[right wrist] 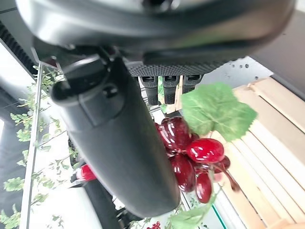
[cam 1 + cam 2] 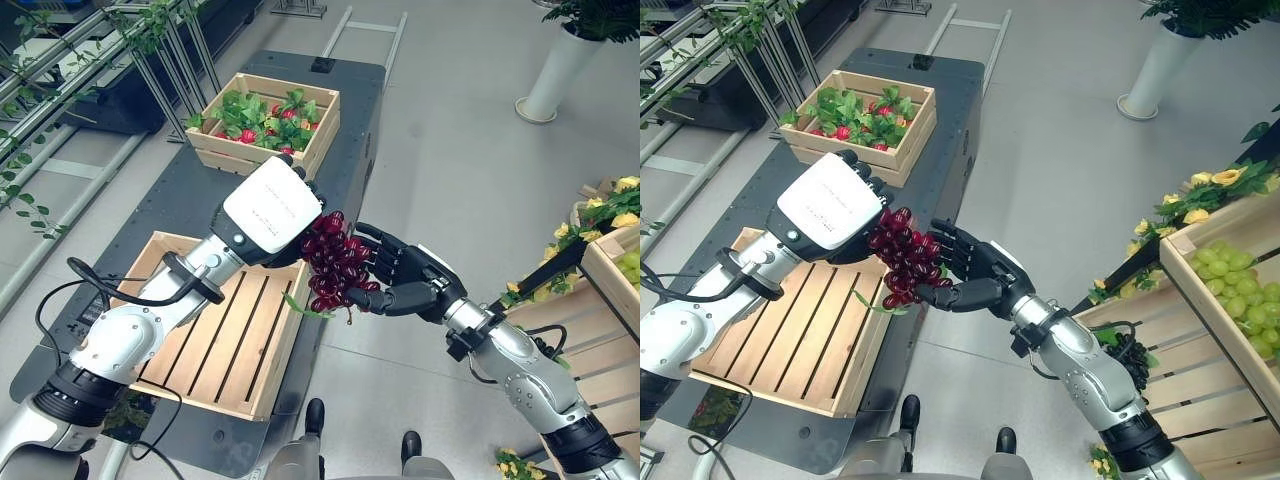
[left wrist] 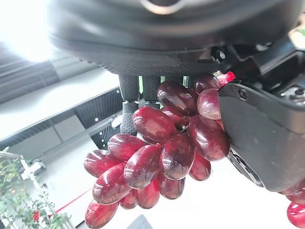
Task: Pick up the fruits from the basket on one side to the basket on the other side
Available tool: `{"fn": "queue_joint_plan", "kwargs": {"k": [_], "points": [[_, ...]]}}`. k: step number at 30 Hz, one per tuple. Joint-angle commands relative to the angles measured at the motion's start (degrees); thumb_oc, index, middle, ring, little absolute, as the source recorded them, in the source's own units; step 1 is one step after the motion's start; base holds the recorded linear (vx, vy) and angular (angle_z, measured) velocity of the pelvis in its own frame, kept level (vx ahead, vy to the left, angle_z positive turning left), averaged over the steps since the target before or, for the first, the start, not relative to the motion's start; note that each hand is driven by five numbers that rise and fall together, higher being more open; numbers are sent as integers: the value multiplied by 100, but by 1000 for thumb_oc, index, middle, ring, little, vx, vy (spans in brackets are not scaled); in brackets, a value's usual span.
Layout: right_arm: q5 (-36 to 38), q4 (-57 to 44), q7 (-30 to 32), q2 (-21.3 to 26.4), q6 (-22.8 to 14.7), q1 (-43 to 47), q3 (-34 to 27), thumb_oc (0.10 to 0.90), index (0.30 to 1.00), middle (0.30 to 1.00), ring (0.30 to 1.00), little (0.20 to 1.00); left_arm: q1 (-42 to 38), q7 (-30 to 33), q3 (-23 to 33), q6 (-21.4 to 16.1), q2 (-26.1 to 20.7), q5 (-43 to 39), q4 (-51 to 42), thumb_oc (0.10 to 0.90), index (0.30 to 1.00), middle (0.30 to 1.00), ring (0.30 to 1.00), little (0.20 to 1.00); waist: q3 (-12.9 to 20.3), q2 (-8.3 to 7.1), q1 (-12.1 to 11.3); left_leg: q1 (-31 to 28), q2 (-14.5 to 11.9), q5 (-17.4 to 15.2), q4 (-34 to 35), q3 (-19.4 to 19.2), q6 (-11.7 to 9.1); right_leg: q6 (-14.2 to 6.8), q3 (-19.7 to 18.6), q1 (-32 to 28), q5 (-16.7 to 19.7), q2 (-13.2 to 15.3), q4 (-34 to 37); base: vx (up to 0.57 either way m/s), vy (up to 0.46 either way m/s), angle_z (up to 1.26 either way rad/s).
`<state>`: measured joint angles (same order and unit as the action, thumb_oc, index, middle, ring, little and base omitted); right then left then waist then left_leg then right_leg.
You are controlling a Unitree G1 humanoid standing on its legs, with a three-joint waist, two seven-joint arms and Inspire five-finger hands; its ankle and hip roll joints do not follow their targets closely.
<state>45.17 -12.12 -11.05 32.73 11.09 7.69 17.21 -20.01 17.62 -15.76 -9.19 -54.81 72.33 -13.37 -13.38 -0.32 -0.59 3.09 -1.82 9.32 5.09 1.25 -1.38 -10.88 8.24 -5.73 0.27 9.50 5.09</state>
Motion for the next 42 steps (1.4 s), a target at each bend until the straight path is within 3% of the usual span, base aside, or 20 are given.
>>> {"fn": "queue_joint_plan", "kwargs": {"k": [1, 11, 24, 25, 27, 42], "points": [[159, -319, 165, -64, -274, -42, 273, 800, 900, 900, 900, 900, -227, 465, 198, 292, 320, -371, -237, 400, 300, 300, 300, 300, 1114, 15, 97, -628, -75, -963, -9, -105, -74, 237, -66, 279, 271, -110, -9, 0, 0, 0], [-238, -218, 800, -347, -615, -20, 484, 800, 900, 900, 900, 900, -90, 395, 81, -160, 660, -865, -460, 400, 300, 300, 300, 300, 1143, 12, 59, -569, -76, -926, -9, -107, -68, 226, -100, 353, 318, -97, -9, 0, 0, 0], [42, -295, 1338, -495, -955, -129, 507, 800, 900, 900, 900, 900, 74, -86, -163, -877, 743, -1327, -593, 400, 300, 300, 300, 300, 1143, 40, 41, -581, -91, -994, -9, -145, -61, 205, -128, 361, 280, -93, -9, 0, 0, 0], [64, -285, 1335, -505, -953, -130, 510, 722, 782, 782, 782, 782, 78, -76, -185, -882, 747, -1325, -583, 400, 300, 300, 300, 300, 1146, 40, 41, -582, -90, -995, -9, -143, -60, 205, -128, 361, 281, -92, -9, 0, 0, 0], [57, -283, 1382, -511, -974, -139, 518, 400, 300, 300, 300, 300, 101, -11, -218, -918, 727, -1379, -567, 400, 300, 300, 300, 300, 1146, 40, 36, -580, -92, -997, -9, -148, -60, 202, -133, 364, 284, -88, -9, 0, 0, 0], [-76, -112, 1577, -533, -1136, -254, 499, 400, 300, 300, 300, 300, 168, 678, -83, -1071, 913, -1454, -640, 400, 300, 300, 300, 300, 1178, 1, 39, -536, -132, -989, -9, -168, -86, 200, -131, 421, 308, -85, -9, 0, 0, 0]]}}
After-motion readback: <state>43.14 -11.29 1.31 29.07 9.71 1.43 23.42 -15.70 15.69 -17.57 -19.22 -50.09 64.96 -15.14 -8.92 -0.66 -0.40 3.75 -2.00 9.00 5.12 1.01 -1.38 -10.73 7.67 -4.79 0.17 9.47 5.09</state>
